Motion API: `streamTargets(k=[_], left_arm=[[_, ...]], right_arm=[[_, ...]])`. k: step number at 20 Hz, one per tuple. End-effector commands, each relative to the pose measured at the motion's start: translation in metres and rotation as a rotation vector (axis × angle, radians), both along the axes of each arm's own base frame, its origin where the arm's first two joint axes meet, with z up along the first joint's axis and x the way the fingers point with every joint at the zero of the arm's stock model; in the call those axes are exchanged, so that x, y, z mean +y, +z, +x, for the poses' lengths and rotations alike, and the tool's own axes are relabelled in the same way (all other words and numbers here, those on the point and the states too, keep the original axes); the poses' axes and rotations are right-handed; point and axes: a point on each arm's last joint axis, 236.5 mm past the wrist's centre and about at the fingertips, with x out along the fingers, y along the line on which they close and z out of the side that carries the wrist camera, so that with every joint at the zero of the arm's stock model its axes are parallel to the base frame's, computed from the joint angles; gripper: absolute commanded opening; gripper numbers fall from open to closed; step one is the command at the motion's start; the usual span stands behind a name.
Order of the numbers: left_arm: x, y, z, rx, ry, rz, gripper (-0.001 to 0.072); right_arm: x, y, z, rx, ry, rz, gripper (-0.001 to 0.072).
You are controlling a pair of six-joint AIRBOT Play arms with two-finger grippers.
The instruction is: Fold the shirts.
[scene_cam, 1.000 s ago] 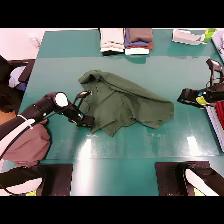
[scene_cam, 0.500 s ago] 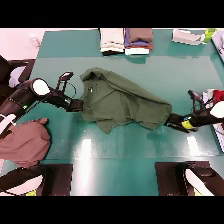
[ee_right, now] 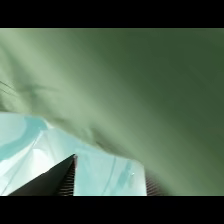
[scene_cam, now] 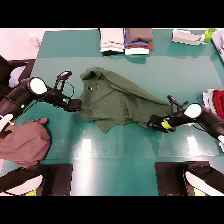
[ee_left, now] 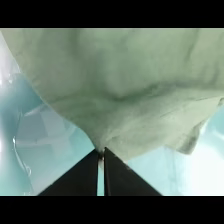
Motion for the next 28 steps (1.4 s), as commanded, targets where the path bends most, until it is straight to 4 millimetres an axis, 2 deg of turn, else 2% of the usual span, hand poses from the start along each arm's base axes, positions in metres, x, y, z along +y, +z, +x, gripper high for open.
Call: streamTargets(k=[1, 2, 3, 4, 6, 9, 11, 12, 13, 15, 17, 19, 20, 22, 25, 27, 28], left_arm=[[0.001, -0.001, -0.004, 0.013, -0.015, 0.006, 0.0025], [0.001, -0.001, -0.004, 0.012, -0.017, 0.006, 0.0026], [0.001, -0.001, -0.004, 0.009, -0.025, 0.008, 0.0025], [0.001, -0.001, -0.005, 0.005, -0.036, 0.010, 0.0025], [0.001, -0.001, -0.004, 0.004, -0.037, 0.010, 0.0026], [0.002, 0.002, -0.001, -0.017, -0.034, 0.013, 0.0026], [0.006, 0.017, 0.006, -0.070, -0.038, 0.030, 0.0025], [0.010, 0.035, 0.012, -0.122, -0.043, 0.044, 0.0025], [0.013, 0.058, 0.020, -0.188, -0.046, 0.054, 0.0025], [0.020, 0.129, 0.036, -0.366, -0.043, 0.070, 0.0025], [0.026, 0.221, 0.040, -0.589, -0.023, 0.051, 0.0025], [0.033, 0.318, 0.028, -0.816, 0.005, 0.011, 0.0025], [0.038, 0.366, 0.013, -0.927, 0.018, -0.014, 0.0025], [0.048, 0.445, -0.023, -1.120, 0.045, -0.060, 0.0025], [0.061, 0.520, -0.071, -1.310, 0.066, -0.111, 0.0025], [0.068, 0.553, -0.096, -1.410, 0.083, -0.140, 0.0025], [0.070, 0.562, -0.101, -1.445, 0.093, -0.152, 0.0025]], right_arm=[[0.018, -0.012, 0.011, 0.007, 0.072, -0.034, 0.0445], [0.020, -0.012, 0.013, 0.000, 0.106, -0.061, 0.0356], [0.022, -0.011, 0.014, -0.013, 0.145, -0.087, 0.0166], [0.023, -0.008, 0.017, -0.034, 0.178, -0.110, 0.0074], [0.023, 0.001, 0.022, -0.069, 0.197, -0.124, 0.0020], [0.015, 0.023, 0.030, -0.130, 0.151, -0.108, 0.0019], [0.003, 0.050, 0.035, -0.194, 0.112, -0.095, 0.0019], [-0.005, 0.070, 0.038, -0.237, 0.091, -0.090, 0.0018], [-0.013, 0.094, 0.044, -0.290, 0.073, -0.085, 0.0018], [-0.034, 0.158, 0.057, -0.431, 0.025, -0.086, 0.0018], [-0.060, 0.234, 0.068, -0.613, -0.040, -0.105, 0.0018], [-0.087, 0.307, 0.066, -0.776, -0.109, -0.146, 0.0018], [-0.099, 0.343, 0.061, -0.849, -0.139, -0.174, 0.0018], [-0.118, 0.398, 0.045, -0.954, -0.184, -0.232, 0.0018], [-0.136, 0.458, 0.020, -1.076, -0.247, -0.310, 0.0018], [-0.141, 0.481, 0.005, -1.123, -0.277, -0.349, 0.0019], [-0.143, 0.493, -0.002, -1.148, -0.290, -0.367, 0.0018]])
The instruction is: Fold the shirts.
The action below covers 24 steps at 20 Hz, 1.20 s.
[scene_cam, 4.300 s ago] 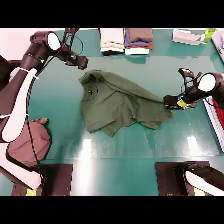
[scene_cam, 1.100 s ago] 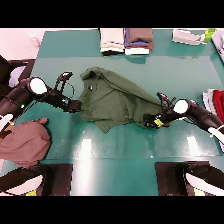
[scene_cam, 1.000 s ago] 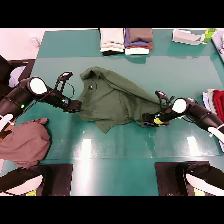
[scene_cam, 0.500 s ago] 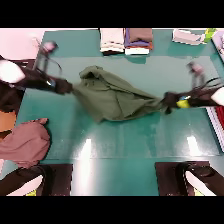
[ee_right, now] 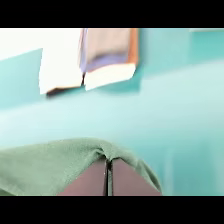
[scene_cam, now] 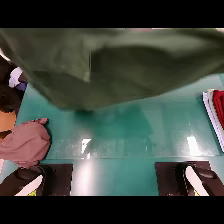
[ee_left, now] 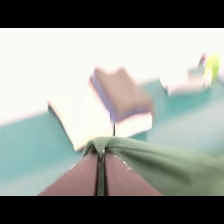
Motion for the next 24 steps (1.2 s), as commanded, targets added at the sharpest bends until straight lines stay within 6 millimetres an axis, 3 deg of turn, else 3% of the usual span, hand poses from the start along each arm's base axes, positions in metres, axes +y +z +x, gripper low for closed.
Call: streamTargets(k=[1, 4, 6, 8, 10, 12, 14, 17, 18, 21, 24], left_arm=[[0.015, 0.058, -0.045, -0.185, 0.013, -0.056, 0.0025], [0.018, 0.072, -0.049, -0.241, 0.018, -0.080, 0.0025], [0.022, 0.064, -0.034, -0.229, 0.053, -0.063, 0.0025], [0.029, 0.030, 0.006, -0.134, 0.129, -0.001, 0.0025], [0.036, -0.025, 0.056, 0.027, 0.209, 0.058, 0.0025], [0.032, -0.099, 0.113, 0.227, 0.245, 0.140, 0.0024], [0.017, -0.182, 0.166, 0.426, 0.240, 0.199, 0.0024], [-0.003, -0.300, 0.230, 0.650, 0.228, 0.264, 0.0025], [-0.007, -0.331, 0.246, 0.693, 0.225, 0.283, 0.0025], [-0.017, -0.403, 0.280, 0.773, 0.218, 0.319, 0.0025], [-0.020, -0.438, 0.291, 0.811, 0.210, 0.346, 0.0025]], right_arm=[[-0.009, 0.048, -0.032, -0.096, -0.071, -0.062, 0.0018], [-0.014, 0.071, -0.042, -0.118, -0.104, -0.094, 0.0018], [-0.018, 0.077, -0.040, -0.099, -0.108, -0.104, 0.0018], [-0.018, 0.072, -0.022, -0.062, -0.073, -0.085, 0.0018], [-0.024, 0.049, 0.006, 0.015, -0.043, -0.039, 0.0018], [-0.040, -0.003, 0.042, 0.168, -0.040, 0.026, 0.0019], [-0.054, -0.072, 0.075, 0.353, -0.017, 0.081, 0.0018], [-0.052, -0.184, 0.118, 0.611, 0.067, 0.139, 0.0018], [-0.051, -0.214, 0.131, 0.664, 0.077, 0.162, 0.0018], [-0.049, -0.279, 0.173, 0.720, 0.075, 0.201, 0.0018], [-0.045, -0.303, 0.206, 0.715, 0.091, 0.192, 0.0018]])
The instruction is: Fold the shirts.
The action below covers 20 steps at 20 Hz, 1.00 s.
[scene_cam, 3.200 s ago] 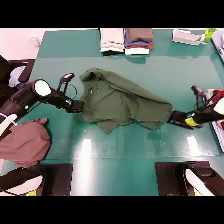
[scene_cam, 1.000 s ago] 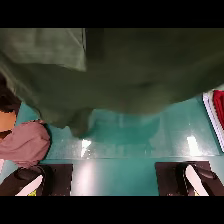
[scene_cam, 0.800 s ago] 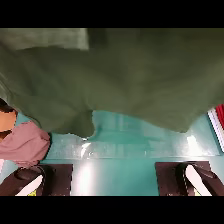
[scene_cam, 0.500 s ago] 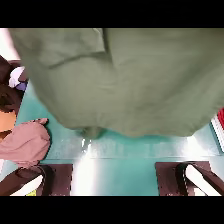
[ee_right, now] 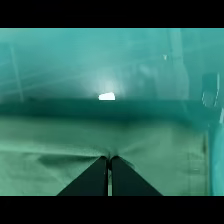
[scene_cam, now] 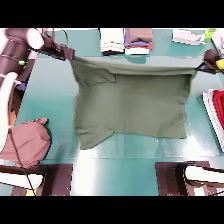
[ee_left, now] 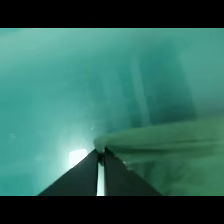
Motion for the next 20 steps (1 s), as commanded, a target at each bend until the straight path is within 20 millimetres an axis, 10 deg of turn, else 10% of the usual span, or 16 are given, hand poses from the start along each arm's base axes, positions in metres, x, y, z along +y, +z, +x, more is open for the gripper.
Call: streamTargets(k=[1, 9, 18, 19, 20], left_arm=[[-0.004, -0.049, 0.015, 0.057, -0.018, 0.030, 0.0024], [-0.016, -0.104, -0.036, 0.296, -0.165, 0.060, 0.0025], [-0.019, -0.147, -0.058, 0.384, -0.157, 0.029, 0.0028], [-0.018, -0.148, -0.061, 0.395, -0.157, 0.031, 0.0073], [-0.018, -0.149, -0.063, 0.405, -0.153, 0.030, 0.0334]], right_arm=[[0.007, -0.042, 0.037, 0.014, 0.037, 0.001, 0.0018], [-0.034, -0.085, 0.002, 0.188, 0.087, -0.210, 0.0018], [-0.029, -0.133, -0.016, 0.209, 0.065, -0.193, 0.0036], [-0.029, -0.133, -0.015, 0.206, 0.064, -0.194, 0.0185], [-0.029, -0.130, -0.014, 0.202, 0.064, -0.196, 0.0339]])
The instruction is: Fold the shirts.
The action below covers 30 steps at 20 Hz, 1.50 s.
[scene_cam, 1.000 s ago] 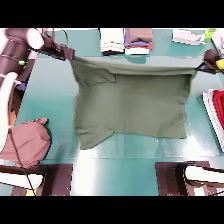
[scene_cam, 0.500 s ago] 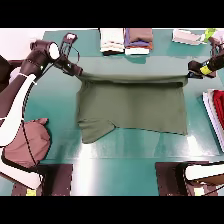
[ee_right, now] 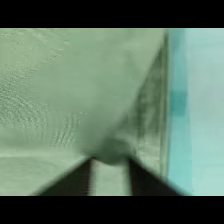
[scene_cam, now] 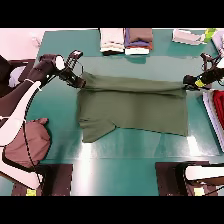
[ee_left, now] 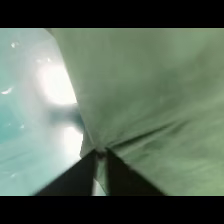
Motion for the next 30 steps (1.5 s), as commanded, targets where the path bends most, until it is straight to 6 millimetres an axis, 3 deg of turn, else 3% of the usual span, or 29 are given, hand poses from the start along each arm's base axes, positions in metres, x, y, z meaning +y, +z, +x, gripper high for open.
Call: streamTargets(k=[1, 3, 5, 8, 10, 12, 14, 17, 19, 21, 25, 26, 28, 30], left_arm=[[0.001, -0.004, -0.012, 0.053, 0.026, -0.005, 0.0518], [0.005, 0.000, -0.023, 0.103, 0.039, 0.010, 0.0516], [0.010, 0.009, -0.042, 0.162, 0.043, 0.026, 0.0516], [0.018, 0.022, -0.076, 0.193, 0.102, 0.013, 0.0516], [0.020, 0.024, -0.103, 0.198, 0.133, -0.007, 0.0515], [0.019, 0.021, -0.129, 0.194, 0.154, -0.029, 0.0516], [0.014, 0.017, -0.149, 0.190, 0.158, -0.044, 0.0516], [0.003, 0.006, -0.168, 0.215, 0.131, -0.041, 0.0516], [-0.008, 0.003, -0.174, 0.222, 0.106, -0.050, 0.0516], [-0.015, 0.005, -0.174, 0.224, 0.110, -0.083, 0.0515], [-0.015, 0.005, -0.174, 0.223, 0.109, -0.084, 0.0516], [-0.015, 0.005, -0.175, 0.229, 0.109, -0.081, 0.0516], [-0.013, 0.003, -0.184, 0.265, 0.106, -0.070, 0.0517], [-0.014, 0.001, -0.193, 0.303, 0.101, -0.069, 0.0518]], right_arm=[[0.000, 0.001, 0.001, -0.005, -0.001, 0.001, 0.0357], [0.002, 0.012, -0.003, 0.013, 0.009, 0.005, 0.0357], [0.000, 0.023, -0.019, 0.037, 0.032, -0.004, 0.0357], [-0.013, 0.024, -0.071, 0.079, 0.009, -0.044, 0.0357], [-0.018, 0.010, -0.122, 0.157, -0.033, -0.040, 0.0370], [-0.016, -0.010, -0.168, 0.230, -0.078, -0.008, 0.0525], [-0.010, -0.032, -0.203, 0.286, -0.116, 0.021, 0.0525], [0.004, -0.060, -0.233, 0.353, -0.145, 0.061, 0.0524], [0.014, -0.075, -0.236, 0.362, -0.155, 0.101, 0.0518], [0.026, -0.082, -0.225, 0.336, -0.178, 0.164, 0.0514], [0.038, -0.092, -0.212, 0.325, -0.134, 0.165, 0.0434], [0.043, -0.094, -0.211, 0.333, -0.110, 0.161, 0.0387], [0.052, -0.095, -0.208, 0.330, -0.059, 0.143, 0.0090], [0.057, -0.090, -0.198, 0.281, -0.028, 0.121, 0.0050]])
